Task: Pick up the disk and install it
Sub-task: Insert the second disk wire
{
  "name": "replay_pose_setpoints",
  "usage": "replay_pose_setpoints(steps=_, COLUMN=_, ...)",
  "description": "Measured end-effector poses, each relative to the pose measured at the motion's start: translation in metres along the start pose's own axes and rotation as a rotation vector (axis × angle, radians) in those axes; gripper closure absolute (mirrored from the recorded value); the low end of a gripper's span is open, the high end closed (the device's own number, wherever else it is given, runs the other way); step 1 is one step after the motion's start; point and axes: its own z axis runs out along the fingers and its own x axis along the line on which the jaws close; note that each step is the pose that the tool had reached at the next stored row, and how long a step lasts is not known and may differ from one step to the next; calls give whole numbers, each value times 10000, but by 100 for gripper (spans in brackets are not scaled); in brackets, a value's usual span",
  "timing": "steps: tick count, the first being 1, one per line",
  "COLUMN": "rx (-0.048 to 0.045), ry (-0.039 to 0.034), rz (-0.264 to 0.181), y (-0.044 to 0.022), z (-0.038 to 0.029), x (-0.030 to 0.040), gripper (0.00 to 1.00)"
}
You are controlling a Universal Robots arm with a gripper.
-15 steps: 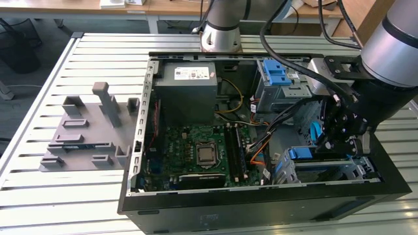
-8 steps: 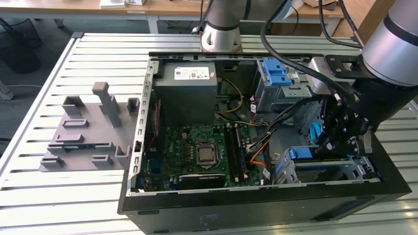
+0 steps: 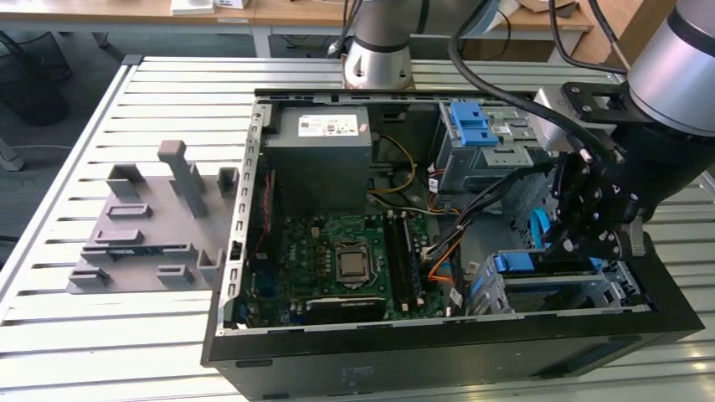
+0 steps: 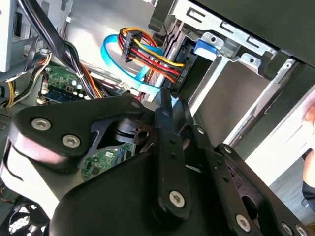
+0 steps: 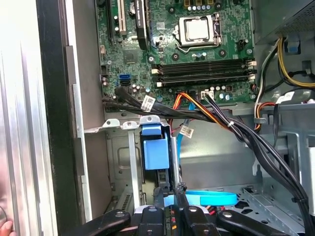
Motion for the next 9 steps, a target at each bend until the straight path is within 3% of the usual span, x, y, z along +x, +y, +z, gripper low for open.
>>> replay_pose_setpoints(steps=7, rx=0, ry=0, rz=0, y=0, z=-35, x=0, gripper=78)
replay_pose_setpoints(steps=9, rx=0, ry=2, rz=0, y=0, z=-29, x=0, gripper=89)
